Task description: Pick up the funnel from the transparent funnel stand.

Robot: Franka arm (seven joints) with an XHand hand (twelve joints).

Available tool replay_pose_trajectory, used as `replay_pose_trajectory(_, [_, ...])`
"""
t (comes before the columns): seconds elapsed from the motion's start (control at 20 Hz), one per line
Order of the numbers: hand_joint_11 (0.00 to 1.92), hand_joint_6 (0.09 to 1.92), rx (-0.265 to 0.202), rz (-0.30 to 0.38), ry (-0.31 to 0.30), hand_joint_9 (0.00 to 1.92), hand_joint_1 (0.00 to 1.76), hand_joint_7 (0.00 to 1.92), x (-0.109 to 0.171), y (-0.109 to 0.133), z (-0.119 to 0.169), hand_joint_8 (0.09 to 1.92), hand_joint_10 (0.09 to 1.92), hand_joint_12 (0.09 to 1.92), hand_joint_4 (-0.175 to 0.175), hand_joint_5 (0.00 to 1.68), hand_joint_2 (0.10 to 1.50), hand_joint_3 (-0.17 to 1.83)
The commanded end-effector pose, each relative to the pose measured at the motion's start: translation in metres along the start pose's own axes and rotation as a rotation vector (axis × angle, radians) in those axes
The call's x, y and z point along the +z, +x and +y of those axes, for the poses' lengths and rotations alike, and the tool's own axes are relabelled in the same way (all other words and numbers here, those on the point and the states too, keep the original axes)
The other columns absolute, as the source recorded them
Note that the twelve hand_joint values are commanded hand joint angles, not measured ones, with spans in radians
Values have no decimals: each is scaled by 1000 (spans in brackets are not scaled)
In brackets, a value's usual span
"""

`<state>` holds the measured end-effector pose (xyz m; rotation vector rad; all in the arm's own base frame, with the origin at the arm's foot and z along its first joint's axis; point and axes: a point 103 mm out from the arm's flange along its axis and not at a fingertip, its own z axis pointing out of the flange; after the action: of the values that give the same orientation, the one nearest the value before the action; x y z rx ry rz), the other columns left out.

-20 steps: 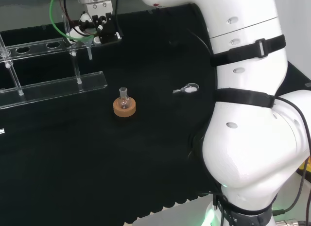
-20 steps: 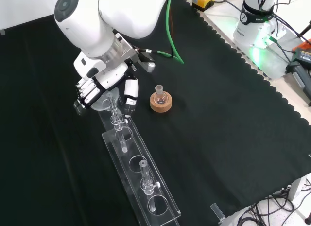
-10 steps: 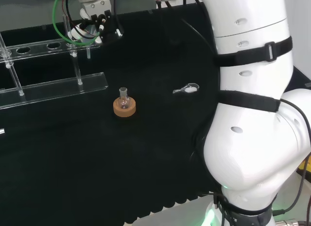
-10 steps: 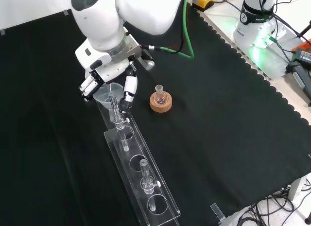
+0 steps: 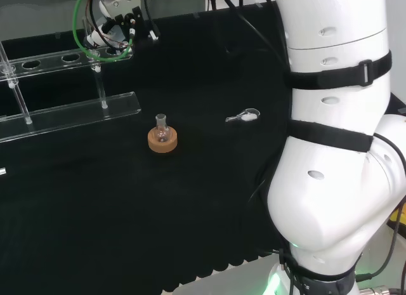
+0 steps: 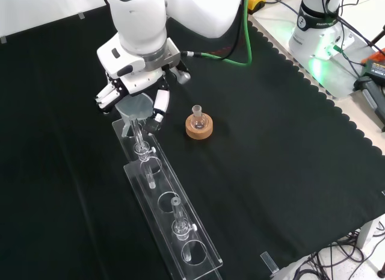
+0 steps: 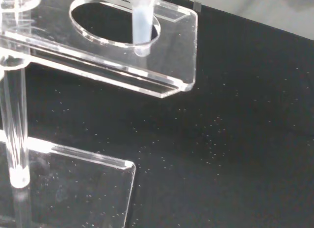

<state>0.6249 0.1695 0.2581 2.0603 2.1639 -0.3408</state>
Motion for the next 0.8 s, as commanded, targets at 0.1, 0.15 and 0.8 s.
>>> replay_pose_trajectory(0.1, [1601, 1532, 50, 24, 17, 1489, 728, 1057, -53, -28, -13, 1728, 1461, 1163, -175, 616, 869, 433])
replay_pose_trajectory(0.15, [1607, 1529, 57, 57, 32, 1495, 746, 1065, -67, -35, -18, 1719, 1458, 1160, -175, 636, 859, 476])
replay_pose_trajectory(0.8, [1640, 1529, -150, 187, 129, 1523, 832, 1111, -156, -122, -135, 1659, 1441, 1153, -175, 734, 819, 655])
